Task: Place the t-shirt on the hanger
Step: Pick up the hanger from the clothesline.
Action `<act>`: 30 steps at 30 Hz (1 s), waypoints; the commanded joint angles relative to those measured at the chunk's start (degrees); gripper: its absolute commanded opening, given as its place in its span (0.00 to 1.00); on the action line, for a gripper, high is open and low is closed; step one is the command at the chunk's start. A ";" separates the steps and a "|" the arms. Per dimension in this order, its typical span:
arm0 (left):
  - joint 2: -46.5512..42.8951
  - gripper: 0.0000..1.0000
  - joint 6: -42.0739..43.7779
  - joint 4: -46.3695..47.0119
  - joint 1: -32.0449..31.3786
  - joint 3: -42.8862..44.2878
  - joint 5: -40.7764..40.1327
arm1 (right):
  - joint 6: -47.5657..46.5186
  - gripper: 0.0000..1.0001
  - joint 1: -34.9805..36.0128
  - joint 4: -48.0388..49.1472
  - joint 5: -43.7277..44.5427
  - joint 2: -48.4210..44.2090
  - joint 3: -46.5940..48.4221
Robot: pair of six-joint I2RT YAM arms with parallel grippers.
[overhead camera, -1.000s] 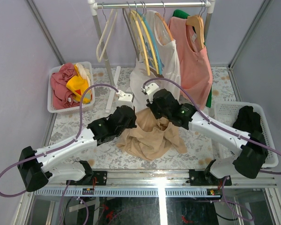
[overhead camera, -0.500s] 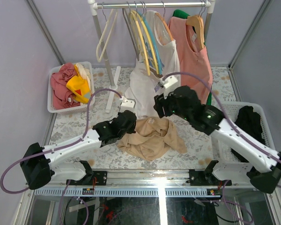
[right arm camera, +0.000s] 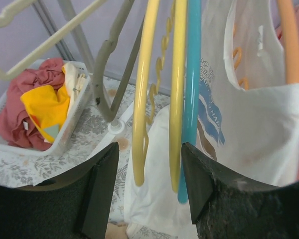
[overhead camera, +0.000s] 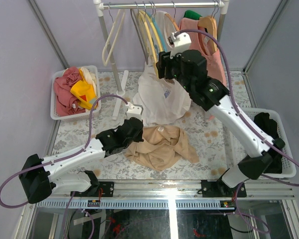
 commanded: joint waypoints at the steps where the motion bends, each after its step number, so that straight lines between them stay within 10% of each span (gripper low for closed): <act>1: -1.41 0.00 -0.03 3.15 0.28 -0.72 -0.09 | -1.67 0.60 -1.49 2.58 1.64 3.18 7.55; 30: 0.21 0.00 0.38 3.64 0.33 0.48 0.69 | -4.28 0.47 -7.12 0.39 -3.11 15.36 20.55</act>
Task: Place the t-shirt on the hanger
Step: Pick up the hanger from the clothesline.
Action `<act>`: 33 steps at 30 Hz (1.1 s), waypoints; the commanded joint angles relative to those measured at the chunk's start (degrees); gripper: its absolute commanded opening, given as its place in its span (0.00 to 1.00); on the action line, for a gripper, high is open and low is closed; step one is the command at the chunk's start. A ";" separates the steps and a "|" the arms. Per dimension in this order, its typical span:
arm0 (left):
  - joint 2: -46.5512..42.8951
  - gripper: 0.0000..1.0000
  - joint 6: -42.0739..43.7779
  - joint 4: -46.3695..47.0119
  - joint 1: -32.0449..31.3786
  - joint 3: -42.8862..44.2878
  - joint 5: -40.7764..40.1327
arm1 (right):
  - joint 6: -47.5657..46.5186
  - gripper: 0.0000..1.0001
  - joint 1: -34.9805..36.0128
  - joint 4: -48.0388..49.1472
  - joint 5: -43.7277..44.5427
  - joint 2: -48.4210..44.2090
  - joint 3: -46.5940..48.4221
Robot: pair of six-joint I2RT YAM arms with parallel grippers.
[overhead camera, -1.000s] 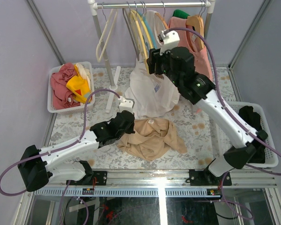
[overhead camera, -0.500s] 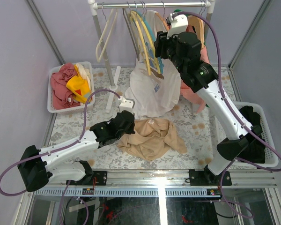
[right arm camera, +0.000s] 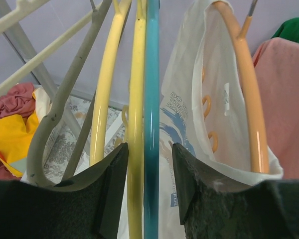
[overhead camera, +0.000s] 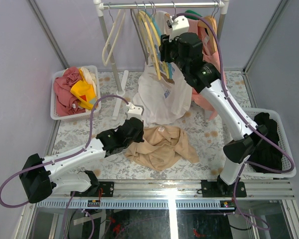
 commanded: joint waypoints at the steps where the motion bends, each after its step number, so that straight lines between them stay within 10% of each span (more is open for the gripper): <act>1: -0.13 0.00 0.52 3.24 0.33 0.73 -1.04 | -0.82 0.46 -0.48 1.10 -1.06 0.97 3.58; 9: -0.22 0.00 1.18 2.78 0.32 1.25 -1.64 | -0.93 0.37 -0.46 2.64 -1.59 -0.09 0.84; 15: 0.36 0.00 1.28 3.00 0.25 1.51 -1.54 | -1.39 0.54 -0.51 6.08 -3.79 -4.13 -3.77; 33: 0.77 0.00 1.46 2.74 0.34 2.06 -1.92 | -2.94 0.31 -0.59 9.63 -3.55 -6.53 -7.19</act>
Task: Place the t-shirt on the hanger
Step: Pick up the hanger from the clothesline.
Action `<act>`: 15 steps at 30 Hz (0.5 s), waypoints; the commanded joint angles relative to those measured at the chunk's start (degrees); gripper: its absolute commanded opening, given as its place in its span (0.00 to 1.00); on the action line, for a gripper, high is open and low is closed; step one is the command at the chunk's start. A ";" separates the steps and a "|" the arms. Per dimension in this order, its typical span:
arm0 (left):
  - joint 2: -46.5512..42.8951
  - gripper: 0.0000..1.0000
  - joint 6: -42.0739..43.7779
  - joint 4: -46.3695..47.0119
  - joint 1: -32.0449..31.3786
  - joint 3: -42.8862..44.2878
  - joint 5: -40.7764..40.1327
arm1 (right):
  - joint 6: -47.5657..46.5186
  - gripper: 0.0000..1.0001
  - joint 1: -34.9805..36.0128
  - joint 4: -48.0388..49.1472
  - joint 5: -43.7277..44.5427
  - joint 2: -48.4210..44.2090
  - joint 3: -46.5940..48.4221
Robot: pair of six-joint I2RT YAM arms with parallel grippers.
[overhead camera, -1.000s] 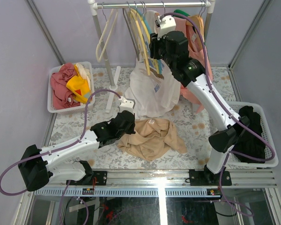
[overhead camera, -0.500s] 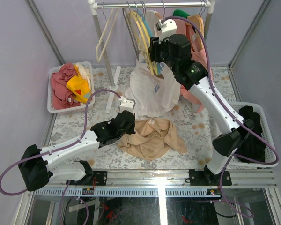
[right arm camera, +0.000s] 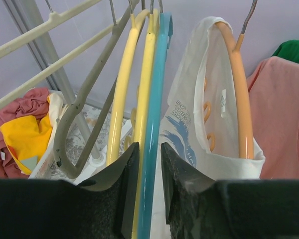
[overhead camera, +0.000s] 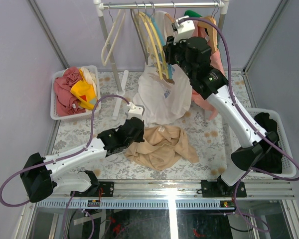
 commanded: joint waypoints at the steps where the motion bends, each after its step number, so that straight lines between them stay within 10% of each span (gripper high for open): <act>1: -0.13 0.00 0.72 2.70 0.30 1.69 -1.79 | -0.95 0.31 -0.44 3.06 0.11 -0.17 1.54; 15: -0.70 0.00 1.24 2.02 0.31 2.21 -2.80 | -0.73 0.34 -0.81 0.29 1.09 5.77 6.76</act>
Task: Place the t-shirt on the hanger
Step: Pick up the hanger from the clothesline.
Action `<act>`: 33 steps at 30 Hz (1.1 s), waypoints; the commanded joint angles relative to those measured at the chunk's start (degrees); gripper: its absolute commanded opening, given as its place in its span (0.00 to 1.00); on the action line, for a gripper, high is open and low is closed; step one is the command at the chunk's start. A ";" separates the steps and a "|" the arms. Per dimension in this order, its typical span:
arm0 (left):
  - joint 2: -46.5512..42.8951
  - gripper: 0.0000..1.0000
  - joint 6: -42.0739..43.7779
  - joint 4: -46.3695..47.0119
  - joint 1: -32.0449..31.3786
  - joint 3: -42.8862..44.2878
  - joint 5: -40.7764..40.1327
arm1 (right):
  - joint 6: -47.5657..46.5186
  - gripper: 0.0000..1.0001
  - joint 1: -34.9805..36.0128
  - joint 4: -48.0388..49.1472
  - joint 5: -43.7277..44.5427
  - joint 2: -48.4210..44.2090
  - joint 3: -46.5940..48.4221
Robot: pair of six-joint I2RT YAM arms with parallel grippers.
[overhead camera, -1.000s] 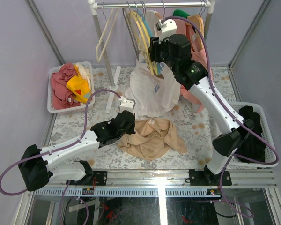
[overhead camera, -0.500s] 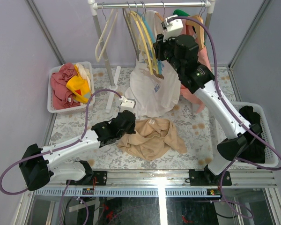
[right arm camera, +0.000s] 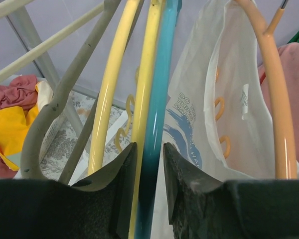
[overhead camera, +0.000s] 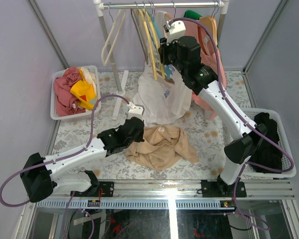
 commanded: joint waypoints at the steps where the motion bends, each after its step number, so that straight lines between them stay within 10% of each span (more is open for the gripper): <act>1: -0.84 0.00 1.09 2.01 0.26 2.15 -2.42 | -0.35 0.34 -0.55 0.92 1.19 0.25 4.14; 33: -0.13 0.00 1.35 1.83 0.32 2.49 -2.94 | -2.07 0.30 -1.64 3.83 3.63 1.40 3.71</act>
